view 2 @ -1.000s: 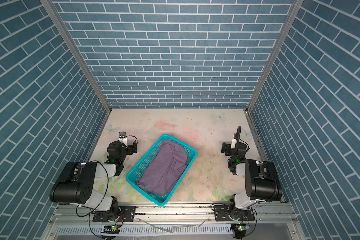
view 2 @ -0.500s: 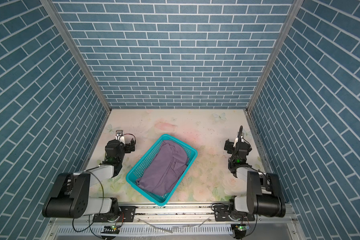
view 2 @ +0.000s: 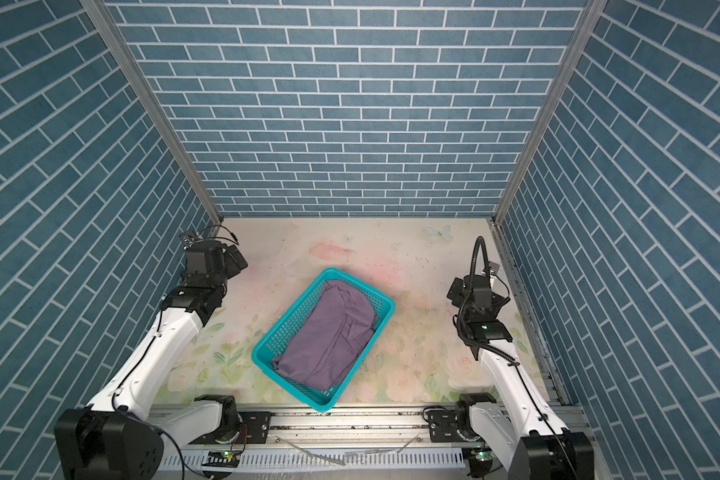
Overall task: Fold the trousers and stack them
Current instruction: 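Reach the right gripper into the teal basket while the left arm moves toward it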
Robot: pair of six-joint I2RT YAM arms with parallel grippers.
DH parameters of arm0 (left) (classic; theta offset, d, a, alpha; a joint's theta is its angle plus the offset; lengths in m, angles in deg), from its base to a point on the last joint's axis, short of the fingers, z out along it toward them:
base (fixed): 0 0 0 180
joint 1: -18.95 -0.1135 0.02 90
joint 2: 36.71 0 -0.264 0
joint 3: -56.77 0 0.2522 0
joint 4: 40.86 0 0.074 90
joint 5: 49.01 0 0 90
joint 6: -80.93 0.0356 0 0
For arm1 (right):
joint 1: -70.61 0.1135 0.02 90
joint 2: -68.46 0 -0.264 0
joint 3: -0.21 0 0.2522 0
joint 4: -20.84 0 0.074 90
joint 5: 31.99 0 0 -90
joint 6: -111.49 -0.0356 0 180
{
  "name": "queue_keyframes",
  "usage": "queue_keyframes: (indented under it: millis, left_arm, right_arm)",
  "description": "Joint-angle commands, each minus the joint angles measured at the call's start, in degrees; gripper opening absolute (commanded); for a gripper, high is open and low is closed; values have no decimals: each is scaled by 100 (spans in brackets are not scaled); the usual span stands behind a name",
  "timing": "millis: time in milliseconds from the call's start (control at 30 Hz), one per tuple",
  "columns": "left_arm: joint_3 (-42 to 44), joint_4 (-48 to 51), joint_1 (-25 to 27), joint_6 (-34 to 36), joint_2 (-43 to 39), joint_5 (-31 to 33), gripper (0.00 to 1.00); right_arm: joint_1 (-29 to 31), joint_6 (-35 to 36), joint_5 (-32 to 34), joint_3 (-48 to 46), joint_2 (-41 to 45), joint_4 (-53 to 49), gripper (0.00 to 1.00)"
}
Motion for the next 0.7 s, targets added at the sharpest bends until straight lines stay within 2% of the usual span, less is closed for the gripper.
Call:
queue_keyframes:
  millis: [0,133,400,500,567,667]
  left_arm:
    - [-19,1070,21,-211,-270,-685,98]
    - [128,1411,21,-75,-560,-1232,83]
    - [610,1603,31,5,-766,-2351,68]
    - [829,1432,29,-119,-579,-2944,67]
    - [965,1350,81,-146,-337,-3232,61]
    - [1190,1184,434,-180,-114,-3182,53]
  right_arm:
    - [357,-572,-371,28,64,-956,87]
    - [731,-764,-679,-51,193,-1279,79]
    - [956,-1261,-1932,-392,-12,-1251,60]
    - [1081,-1460,-2235,-464,-213,-1109,54]
    - [1158,-1570,-2389,-517,-321,-983,51]
    - [1215,-1744,-2505,-540,-567,-784,48]
